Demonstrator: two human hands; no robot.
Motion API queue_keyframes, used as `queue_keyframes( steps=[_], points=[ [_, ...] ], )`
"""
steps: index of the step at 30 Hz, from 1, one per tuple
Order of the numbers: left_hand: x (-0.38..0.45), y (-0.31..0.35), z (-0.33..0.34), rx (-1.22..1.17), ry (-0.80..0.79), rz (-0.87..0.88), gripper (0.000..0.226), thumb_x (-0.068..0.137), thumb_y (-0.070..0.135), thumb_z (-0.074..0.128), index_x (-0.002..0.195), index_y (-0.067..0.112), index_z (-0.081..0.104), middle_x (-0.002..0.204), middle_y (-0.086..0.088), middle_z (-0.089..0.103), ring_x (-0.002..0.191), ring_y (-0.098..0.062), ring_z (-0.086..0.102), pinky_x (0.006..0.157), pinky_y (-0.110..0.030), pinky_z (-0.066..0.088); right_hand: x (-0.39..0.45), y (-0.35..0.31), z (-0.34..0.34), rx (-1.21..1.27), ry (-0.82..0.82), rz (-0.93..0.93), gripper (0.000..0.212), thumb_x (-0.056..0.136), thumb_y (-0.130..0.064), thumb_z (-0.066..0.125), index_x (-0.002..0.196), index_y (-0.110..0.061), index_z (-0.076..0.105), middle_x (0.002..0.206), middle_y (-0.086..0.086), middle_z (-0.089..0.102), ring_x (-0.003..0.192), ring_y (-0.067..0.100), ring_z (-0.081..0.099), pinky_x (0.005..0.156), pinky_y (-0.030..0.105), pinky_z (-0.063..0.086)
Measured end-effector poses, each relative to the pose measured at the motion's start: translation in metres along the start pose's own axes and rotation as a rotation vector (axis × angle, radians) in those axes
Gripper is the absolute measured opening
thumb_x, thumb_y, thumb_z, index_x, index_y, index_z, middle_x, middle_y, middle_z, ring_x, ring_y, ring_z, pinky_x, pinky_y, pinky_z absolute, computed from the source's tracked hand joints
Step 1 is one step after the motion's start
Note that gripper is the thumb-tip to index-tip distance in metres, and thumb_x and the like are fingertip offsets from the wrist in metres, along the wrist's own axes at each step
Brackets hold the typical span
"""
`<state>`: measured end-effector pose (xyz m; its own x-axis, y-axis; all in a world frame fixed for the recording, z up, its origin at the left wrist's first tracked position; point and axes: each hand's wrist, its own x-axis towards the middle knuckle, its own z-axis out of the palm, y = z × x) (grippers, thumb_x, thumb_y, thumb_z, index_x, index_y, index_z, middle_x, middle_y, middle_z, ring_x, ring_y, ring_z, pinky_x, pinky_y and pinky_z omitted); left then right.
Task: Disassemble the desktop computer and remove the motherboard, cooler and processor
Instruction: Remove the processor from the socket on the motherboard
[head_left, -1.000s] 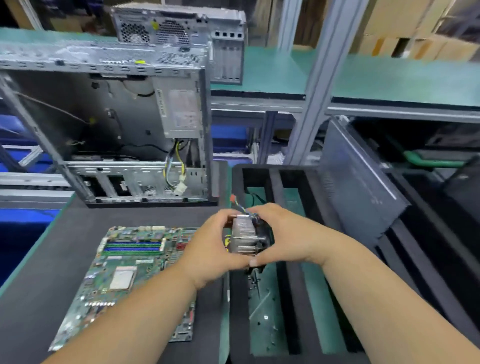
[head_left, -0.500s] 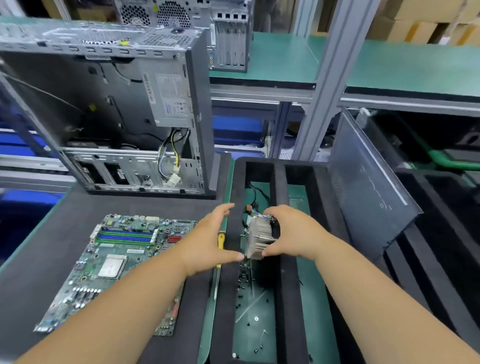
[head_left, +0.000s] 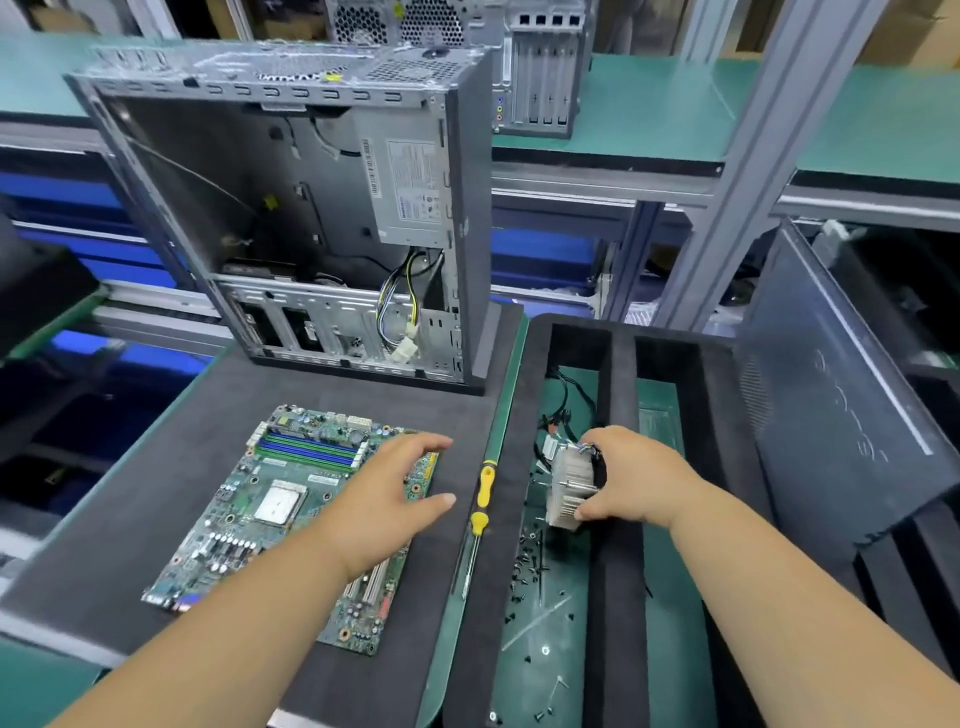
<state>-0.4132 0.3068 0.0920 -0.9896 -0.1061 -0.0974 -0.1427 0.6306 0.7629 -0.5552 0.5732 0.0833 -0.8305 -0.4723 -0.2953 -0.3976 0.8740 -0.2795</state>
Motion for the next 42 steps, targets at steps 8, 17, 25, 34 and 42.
queue_keyframes(
  steps=[8, 17, 25, 34, 42],
  points=[
    [-0.01, -0.004, -0.007, -0.027, 0.065, -0.016, 0.046, 0.087, 0.028, 0.071, 0.126, 0.044, 0.052, 0.128, 0.029, 0.047, 0.12, 0.011, 0.044, 0.1, -0.019, 0.035, 0.023, -0.01, 0.049, -0.217, -0.026, 0.042, 0.062, 0.046, -0.07, 0.066, 0.092, -0.031, 0.053, 0.086, -0.015, 0.053, 0.104, 0.018, 0.038, 0.09, 0.041, 0.018],
    [-0.023, -0.03, -0.023, -0.062, 0.102, 0.003, 0.039, 0.087, 0.021, 0.071, 0.118, 0.041, 0.06, 0.122, 0.024, 0.056, 0.116, 0.012, 0.049, 0.103, -0.02, 0.037, 0.023, -0.031, 0.047, -0.107, -0.043, 0.162, 0.105, 0.063, -0.053, 0.064, 0.152, -0.027, 0.016, 0.13, 0.0, 0.05, 0.129, 0.026, 0.032, 0.104, 0.045, 0.02],
    [-0.024, -0.056, -0.046, -0.088, 0.086, 0.05, 0.036, 0.086, 0.018, 0.071, 0.114, 0.039, 0.062, 0.118, 0.024, 0.058, 0.114, 0.007, 0.052, 0.103, -0.025, 0.04, 0.017, -0.1, 0.059, -0.101, 0.32, 0.083, 0.038, 0.087, -0.041, 0.053, 0.122, -0.024, 0.057, 0.117, 0.002, 0.054, 0.11, 0.027, 0.047, 0.091, 0.041, 0.036],
    [-0.034, -0.124, -0.1, -0.018, 0.149, -0.021, 0.033, 0.084, 0.006, 0.068, 0.107, 0.03, 0.064, 0.107, 0.015, 0.06, 0.101, 0.002, 0.056, 0.095, -0.023, 0.043, 0.017, -0.146, 0.085, 0.055, 0.247, 0.337, 0.042, 0.088, -0.038, 0.064, 0.114, -0.012, 0.045, 0.112, 0.012, 0.057, 0.1, 0.035, 0.06, 0.072, 0.038, 0.044],
    [-0.028, -0.174, -0.122, 0.397, -0.03, 0.054, 0.057, 0.08, 0.031, 0.077, 0.132, 0.029, 0.056, 0.135, 0.009, 0.051, 0.125, -0.015, 0.047, 0.107, -0.032, 0.037, 0.018, -0.221, 0.095, -0.046, 0.41, 0.021, 0.028, 0.089, -0.04, 0.057, 0.114, -0.029, 0.061, 0.113, -0.005, 0.055, 0.11, 0.021, 0.05, 0.091, 0.037, 0.031]
  ],
)
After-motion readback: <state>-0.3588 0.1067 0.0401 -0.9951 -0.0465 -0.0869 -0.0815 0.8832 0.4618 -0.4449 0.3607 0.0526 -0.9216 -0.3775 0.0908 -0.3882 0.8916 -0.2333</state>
